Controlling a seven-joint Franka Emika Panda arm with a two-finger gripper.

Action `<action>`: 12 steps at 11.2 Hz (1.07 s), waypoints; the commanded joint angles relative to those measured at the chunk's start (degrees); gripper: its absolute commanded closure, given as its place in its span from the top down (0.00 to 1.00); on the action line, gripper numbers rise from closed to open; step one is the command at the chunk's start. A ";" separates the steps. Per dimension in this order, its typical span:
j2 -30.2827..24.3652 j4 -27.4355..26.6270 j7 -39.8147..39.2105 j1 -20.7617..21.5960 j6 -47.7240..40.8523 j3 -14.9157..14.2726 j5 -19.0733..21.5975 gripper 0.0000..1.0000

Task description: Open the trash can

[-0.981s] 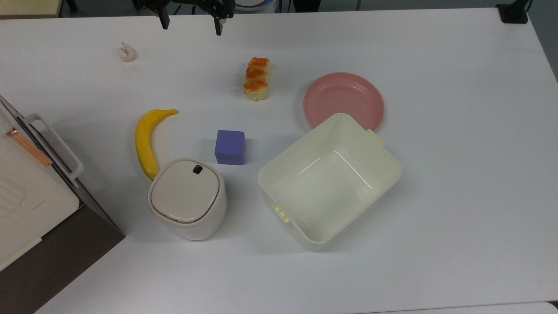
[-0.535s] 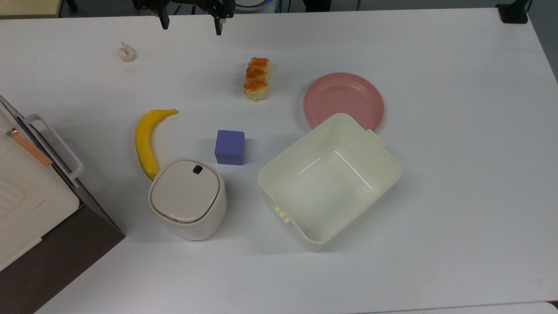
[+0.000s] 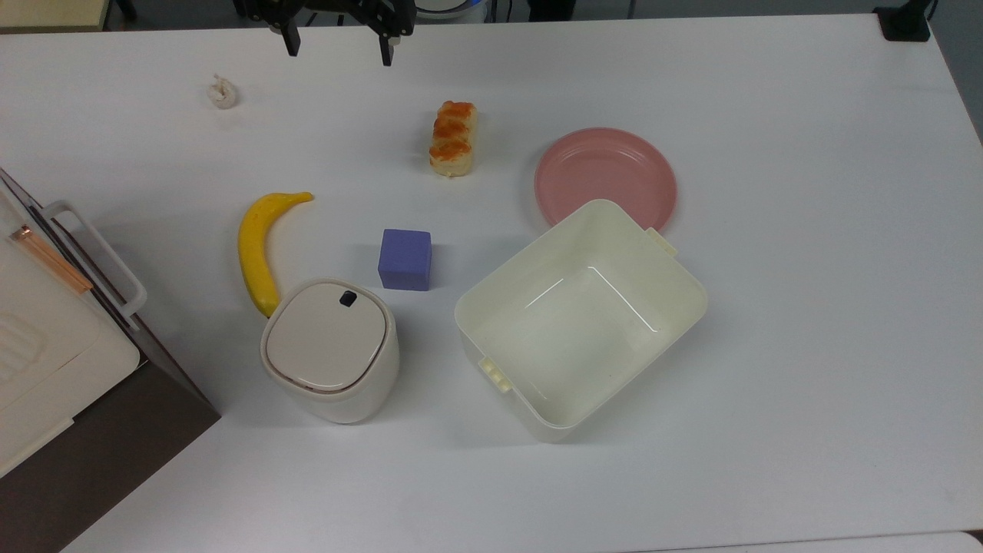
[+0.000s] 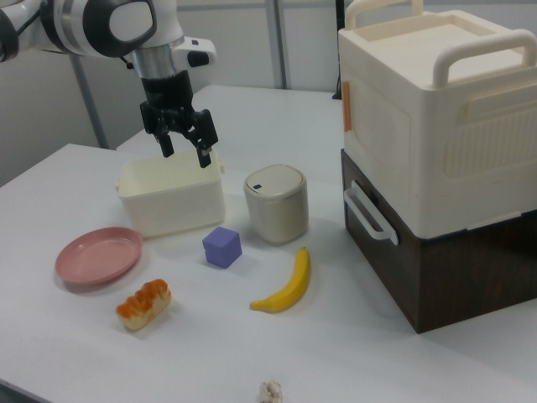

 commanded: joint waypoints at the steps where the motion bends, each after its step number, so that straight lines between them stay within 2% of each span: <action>1: -1.63 -2.66 -0.71 1.21 2.06 -0.59 -0.58 1.00; 7: -0.93 -2.83 -0.27 2.27 3.99 -0.50 -1.37 1.00; 8: -0.49 -2.66 -0.09 2.27 4.69 -0.50 -1.46 0.92; 10: 1.78 -2.48 0.52 2.70 10.03 -0.15 -3.90 0.20; 11: 3.71 -2.13 1.65 4.18 11.97 -0.06 -6.88 0.02; 12: 5.65 -1.78 2.36 4.46 13.38 0.03 -9.34 0.00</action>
